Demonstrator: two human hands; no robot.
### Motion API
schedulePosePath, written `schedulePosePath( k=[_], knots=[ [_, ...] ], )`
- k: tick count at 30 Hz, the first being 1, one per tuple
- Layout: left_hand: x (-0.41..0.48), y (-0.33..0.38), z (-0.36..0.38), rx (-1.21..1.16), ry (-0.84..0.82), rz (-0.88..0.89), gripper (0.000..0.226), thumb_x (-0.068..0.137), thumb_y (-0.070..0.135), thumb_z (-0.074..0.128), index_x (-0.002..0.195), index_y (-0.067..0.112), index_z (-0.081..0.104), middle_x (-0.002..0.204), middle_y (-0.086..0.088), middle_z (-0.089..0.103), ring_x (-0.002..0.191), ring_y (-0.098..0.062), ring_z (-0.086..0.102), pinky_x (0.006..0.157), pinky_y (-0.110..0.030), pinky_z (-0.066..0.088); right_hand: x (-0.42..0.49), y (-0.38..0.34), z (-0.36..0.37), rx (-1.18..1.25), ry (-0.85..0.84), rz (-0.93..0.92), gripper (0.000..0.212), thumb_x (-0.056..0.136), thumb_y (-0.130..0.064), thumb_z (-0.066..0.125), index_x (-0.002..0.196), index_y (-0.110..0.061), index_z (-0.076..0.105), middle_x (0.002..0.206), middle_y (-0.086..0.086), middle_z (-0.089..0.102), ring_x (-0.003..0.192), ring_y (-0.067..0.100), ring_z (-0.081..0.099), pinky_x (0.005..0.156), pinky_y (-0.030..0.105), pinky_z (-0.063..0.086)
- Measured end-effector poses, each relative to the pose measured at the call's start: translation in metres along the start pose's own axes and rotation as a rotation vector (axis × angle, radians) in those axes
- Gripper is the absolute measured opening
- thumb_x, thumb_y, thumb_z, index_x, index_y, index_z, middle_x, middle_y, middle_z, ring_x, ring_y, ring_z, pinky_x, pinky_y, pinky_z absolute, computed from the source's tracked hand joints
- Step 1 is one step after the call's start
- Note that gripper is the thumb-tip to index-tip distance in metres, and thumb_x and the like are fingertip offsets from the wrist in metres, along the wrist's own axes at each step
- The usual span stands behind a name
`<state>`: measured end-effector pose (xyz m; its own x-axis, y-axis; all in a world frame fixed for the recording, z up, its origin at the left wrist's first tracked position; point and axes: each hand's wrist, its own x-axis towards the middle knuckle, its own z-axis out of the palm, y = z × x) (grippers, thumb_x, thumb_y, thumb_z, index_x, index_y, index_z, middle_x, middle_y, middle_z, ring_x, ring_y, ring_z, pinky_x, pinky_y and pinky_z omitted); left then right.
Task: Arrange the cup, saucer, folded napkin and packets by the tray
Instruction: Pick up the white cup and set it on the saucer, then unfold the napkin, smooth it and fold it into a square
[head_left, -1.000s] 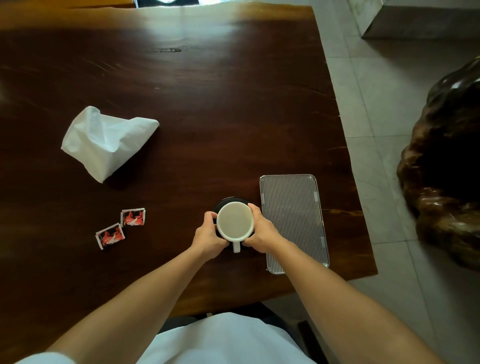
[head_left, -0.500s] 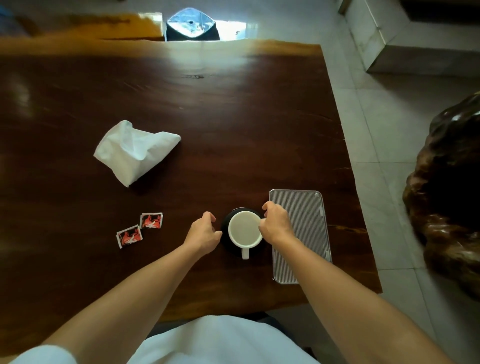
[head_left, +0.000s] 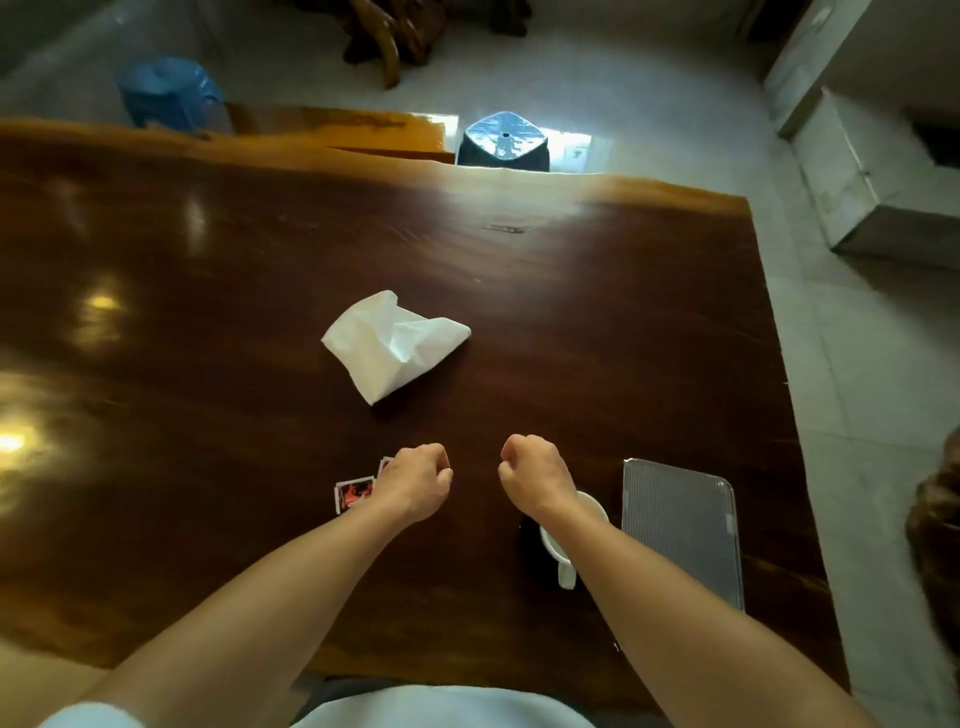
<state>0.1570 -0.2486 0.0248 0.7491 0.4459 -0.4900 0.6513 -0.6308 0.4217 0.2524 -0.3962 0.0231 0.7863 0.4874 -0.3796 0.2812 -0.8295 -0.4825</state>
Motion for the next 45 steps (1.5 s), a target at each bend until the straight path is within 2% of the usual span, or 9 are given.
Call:
schedulePosePath(
  k=[11,17,21,25,28,32,35,40,45],
  knots=[
    [0.062,-0.074,-0.080,-0.024,-0.043,-0.024,0.013,0.092,0.029,0.055,0.095,0.023,0.065,0.097,-0.001,0.069,0.091,-0.022,0.065,0.083,-0.040,0.056,0.063,-0.092,0.028,0.042,-0.023,0.041,0.014,0.093,-0.024,0.055,0.100,-0.020,0.066,0.097,-0.001,0.063,0.087,0.017,0.062,0.079,0.038,0.057],
    [0.119,-0.123,-0.105,-0.027,-0.102,-0.023,0.008,0.092,0.028,0.056,0.091,0.022,0.061,0.094,-0.001,0.067,0.088,-0.022,0.064,0.079,-0.038,0.055,0.116,-0.132,0.058,0.190,-0.022,0.179,0.043,0.093,-0.026,0.060,0.134,-0.018,0.053,0.123,0.003,0.059,0.109,0.018,0.060,0.089,0.034,0.053],
    [0.162,-0.135,-0.120,-0.031,-0.083,0.016,0.009,0.092,0.026,0.056,0.092,0.019,0.062,0.094,-0.002,0.069,0.087,-0.023,0.064,0.079,-0.040,0.056,0.150,-0.148,0.064,0.181,-0.016,0.169,0.038,0.093,-0.027,0.058,0.130,-0.017,0.056,0.121,0.001,0.057,0.109,0.019,0.058,0.092,0.039,0.053],
    [0.212,-0.119,-0.136,-0.043,0.050,0.143,0.017,0.097,0.034,0.054,0.103,0.021,0.063,0.102,0.003,0.064,0.088,-0.019,0.065,0.078,-0.042,0.059,0.196,-0.159,0.063,0.185,0.069,0.165,0.036,0.094,-0.023,0.057,0.128,-0.014,0.057,0.123,0.003,0.055,0.110,0.021,0.057,0.090,0.041,0.054],
    [0.247,-0.101,-0.143,-0.051,0.224,0.299,0.038,0.095,0.040,0.060,0.127,0.021,0.055,0.126,0.001,0.049,0.092,-0.021,0.065,0.071,-0.037,0.058,0.229,-0.164,0.062,0.100,0.169,0.108,0.037,0.093,-0.021,0.058,0.130,-0.016,0.056,0.129,0.003,0.050,0.119,0.022,0.050,0.089,0.037,0.053],
    [0.287,-0.090,-0.143,0.048,0.120,0.339,0.070,0.093,0.048,0.061,0.152,0.023,0.034,0.154,-0.001,0.036,0.123,-0.021,0.057,0.087,-0.036,0.055,0.267,-0.159,0.062,-0.046,0.046,0.053,0.060,0.092,-0.015,0.061,0.147,-0.025,0.039,0.150,-0.003,0.037,0.136,0.027,0.034,0.090,0.036,0.050],
    [0.301,-0.095,-0.136,0.090,0.052,0.308,0.051,0.095,0.040,0.059,0.141,0.019,0.050,0.136,-0.003,0.057,0.117,-0.024,0.060,0.093,-0.038,0.052,0.285,-0.148,0.063,-0.052,-0.122,0.096,0.064,0.090,-0.010,0.057,0.149,-0.025,0.036,0.150,-0.001,0.040,0.138,0.030,0.032,0.096,0.044,0.050],
    [0.293,-0.109,-0.127,0.072,0.047,0.382,0.010,0.094,0.022,0.062,0.098,0.013,0.061,0.096,0.000,0.059,0.083,-0.021,0.058,0.069,-0.030,0.043,0.281,-0.136,0.072,-0.067,-0.104,0.163,0.034,0.090,-0.003,0.053,0.120,-0.014,0.064,0.121,0.006,0.058,0.113,0.029,0.055,0.083,0.044,0.055],
    [0.271,-0.118,-0.134,0.145,0.046,0.500,0.016,0.094,0.023,0.066,0.108,0.018,0.068,0.102,-0.002,0.067,0.091,-0.024,0.063,0.077,-0.038,0.055,0.257,-0.134,0.069,-0.096,-0.154,0.184,0.029,0.089,-0.004,0.052,0.111,-0.015,0.068,0.117,0.007,0.059,0.104,0.031,0.059,0.080,0.040,0.054]
  ],
)
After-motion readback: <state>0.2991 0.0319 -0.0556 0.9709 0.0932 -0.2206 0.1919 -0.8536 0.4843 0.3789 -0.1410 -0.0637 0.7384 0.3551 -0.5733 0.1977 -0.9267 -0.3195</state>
